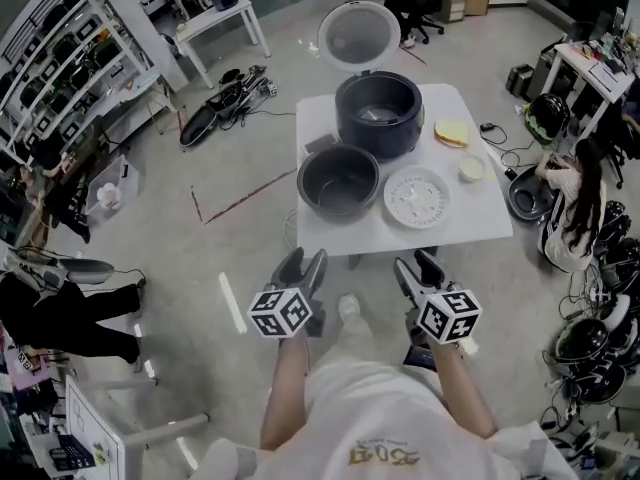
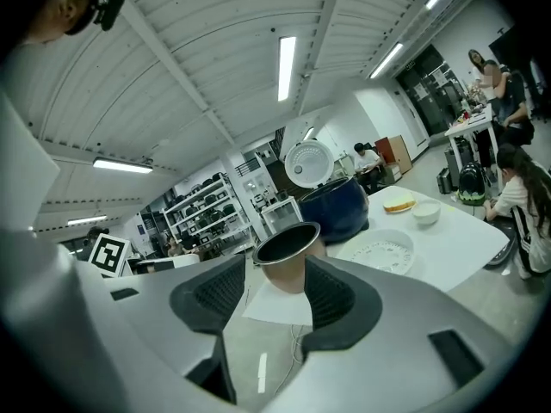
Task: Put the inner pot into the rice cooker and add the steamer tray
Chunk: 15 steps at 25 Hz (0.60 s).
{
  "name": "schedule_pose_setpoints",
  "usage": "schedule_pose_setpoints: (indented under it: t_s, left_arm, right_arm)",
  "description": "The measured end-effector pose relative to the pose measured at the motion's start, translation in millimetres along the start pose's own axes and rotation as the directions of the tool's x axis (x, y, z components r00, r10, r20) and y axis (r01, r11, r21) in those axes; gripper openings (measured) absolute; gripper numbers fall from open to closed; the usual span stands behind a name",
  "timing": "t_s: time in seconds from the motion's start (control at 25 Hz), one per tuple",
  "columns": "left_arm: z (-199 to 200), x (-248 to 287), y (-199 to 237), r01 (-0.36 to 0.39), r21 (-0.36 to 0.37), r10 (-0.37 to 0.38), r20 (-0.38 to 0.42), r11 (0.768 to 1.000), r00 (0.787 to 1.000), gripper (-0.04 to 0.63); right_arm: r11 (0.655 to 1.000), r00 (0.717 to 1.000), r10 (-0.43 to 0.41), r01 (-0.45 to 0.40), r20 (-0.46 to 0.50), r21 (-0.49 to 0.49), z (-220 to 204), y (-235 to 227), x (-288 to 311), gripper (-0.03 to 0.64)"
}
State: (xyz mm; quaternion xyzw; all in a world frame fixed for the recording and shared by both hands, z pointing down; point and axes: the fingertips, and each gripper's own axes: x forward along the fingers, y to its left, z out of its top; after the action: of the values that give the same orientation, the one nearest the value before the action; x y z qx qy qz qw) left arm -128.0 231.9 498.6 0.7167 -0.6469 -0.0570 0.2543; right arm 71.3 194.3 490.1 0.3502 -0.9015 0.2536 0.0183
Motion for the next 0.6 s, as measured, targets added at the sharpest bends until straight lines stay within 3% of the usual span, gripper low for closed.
schedule_pose_setpoints:
  t_s: [0.32,0.6]
  left_arm:
    - [45,96,90,-0.007,-0.045,0.005,-0.045,0.999,0.999,0.253]
    - [61,157,138,0.001,-0.077,-0.011,-0.124,0.997,0.992,0.253]
  right_arm:
    - [0.997,0.997,-0.049,0.053,-0.058,0.061,14,-32,123,0.209]
    - [0.986,0.986,-0.105,0.121,-0.130,0.119,10,-55,193,0.207]
